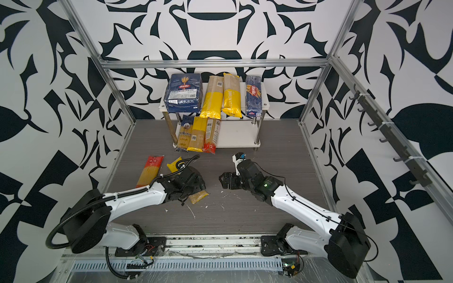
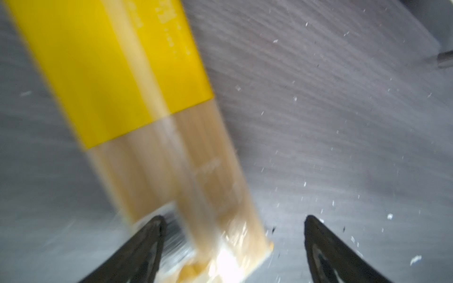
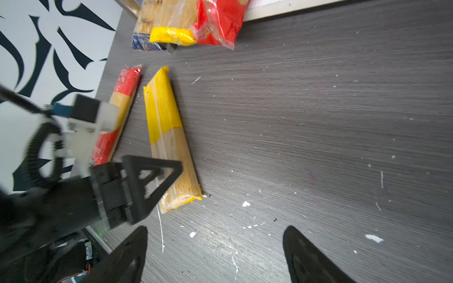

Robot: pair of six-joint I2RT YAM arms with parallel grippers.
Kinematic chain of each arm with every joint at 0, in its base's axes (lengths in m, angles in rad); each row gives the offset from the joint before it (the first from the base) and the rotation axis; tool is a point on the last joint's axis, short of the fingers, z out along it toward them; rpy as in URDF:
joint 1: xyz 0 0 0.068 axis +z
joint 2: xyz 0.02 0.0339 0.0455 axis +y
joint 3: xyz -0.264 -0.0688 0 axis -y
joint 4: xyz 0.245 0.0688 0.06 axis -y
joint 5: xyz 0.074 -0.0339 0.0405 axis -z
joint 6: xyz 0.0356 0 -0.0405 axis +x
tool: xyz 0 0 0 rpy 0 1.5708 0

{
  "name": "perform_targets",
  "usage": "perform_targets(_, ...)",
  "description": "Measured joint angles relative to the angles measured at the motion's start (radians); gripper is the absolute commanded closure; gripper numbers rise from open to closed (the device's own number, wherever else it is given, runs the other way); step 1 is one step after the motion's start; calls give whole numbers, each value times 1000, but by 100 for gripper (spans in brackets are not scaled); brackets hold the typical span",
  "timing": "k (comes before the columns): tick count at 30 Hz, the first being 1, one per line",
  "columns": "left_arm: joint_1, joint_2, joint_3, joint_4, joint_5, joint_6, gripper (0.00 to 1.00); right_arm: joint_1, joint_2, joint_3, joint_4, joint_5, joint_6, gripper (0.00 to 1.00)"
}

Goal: Place and organize the pasta boxes and bags onto the shelf
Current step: 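Open the right gripper and withdraw it toward the yellow-banded bag on the table, then lower the right gripper over the yellow-banded bag's end and close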

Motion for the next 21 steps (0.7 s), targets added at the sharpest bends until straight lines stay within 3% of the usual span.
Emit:
perform_targets(4, 18, -211, -22, -151, -48, -2, 1, 5, 66, 0, 4, -5, -9, 10)
perform_targets(6, 74, -310, -27, -198, -60, 10, 0, 18, 109, 4, 9, -5, -14, 10)
perform_targets(11, 373, -514, -95, -281, -22, 87, 1, 92, 266, 77, 12, -1, -33, 10)
perform_targets(14, 515, -550, -100, -325, 19, 152, 0, 140, 372, 145, 32, -2, -45, 10)
perform_targets(21, 710, -514, -58, -363, 129, 303, 0, 213, 570, 279, 62, -3, -63, 10)
